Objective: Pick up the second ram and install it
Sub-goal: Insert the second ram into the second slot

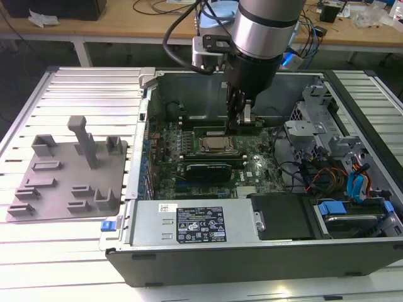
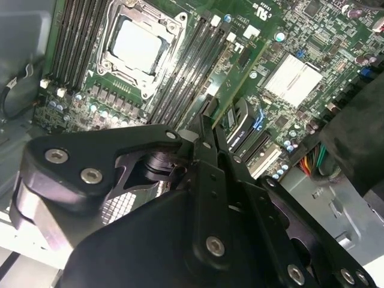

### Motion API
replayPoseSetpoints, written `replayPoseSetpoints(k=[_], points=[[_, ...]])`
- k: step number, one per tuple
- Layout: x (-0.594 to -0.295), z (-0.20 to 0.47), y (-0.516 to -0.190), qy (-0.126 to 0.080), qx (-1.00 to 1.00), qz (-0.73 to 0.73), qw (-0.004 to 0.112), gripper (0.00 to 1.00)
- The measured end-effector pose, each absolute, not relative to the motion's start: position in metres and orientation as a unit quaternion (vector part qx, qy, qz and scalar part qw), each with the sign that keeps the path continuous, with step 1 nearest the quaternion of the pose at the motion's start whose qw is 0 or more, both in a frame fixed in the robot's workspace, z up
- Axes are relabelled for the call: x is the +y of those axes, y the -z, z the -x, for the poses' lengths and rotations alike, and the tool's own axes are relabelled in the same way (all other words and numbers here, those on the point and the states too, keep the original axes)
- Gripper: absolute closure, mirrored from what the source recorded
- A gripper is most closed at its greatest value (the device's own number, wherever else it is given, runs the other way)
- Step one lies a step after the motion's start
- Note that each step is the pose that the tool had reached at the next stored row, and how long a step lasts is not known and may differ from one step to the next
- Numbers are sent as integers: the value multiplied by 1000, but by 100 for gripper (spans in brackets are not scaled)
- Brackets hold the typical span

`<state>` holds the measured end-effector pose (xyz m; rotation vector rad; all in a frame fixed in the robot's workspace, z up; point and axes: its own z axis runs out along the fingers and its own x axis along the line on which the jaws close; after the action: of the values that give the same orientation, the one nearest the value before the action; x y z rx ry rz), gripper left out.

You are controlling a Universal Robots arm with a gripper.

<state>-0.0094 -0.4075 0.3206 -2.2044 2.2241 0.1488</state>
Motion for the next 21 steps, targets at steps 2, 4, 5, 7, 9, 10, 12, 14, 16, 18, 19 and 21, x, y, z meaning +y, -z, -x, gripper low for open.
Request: replayPoseSetpoints(k=[2,4,5,7,9,10,12,14,16,18,19,21], points=[[-408,9,-318,-47,709,703,3,89],[-408,9,-315,-47,709,703,3,89],[-408,9,-313,-47,709,703,3,89],[-408,9,-312,-47,709,703,3,89],[-408,9,-311,-47,709,703,3,89],[-408,9,-310,-47,709,703,3,89],[-408,9,-308,-47,709,703,3,89],[-408,9,-306,-47,709,703,3,89],[-408,9,-303,-47,709,703,3,89],[-408,9,-302,-47,709,703,3,89],[-408,9,-301,-47,709,703,3,89],[-408,9,-299,-47,709,703,3,89]])
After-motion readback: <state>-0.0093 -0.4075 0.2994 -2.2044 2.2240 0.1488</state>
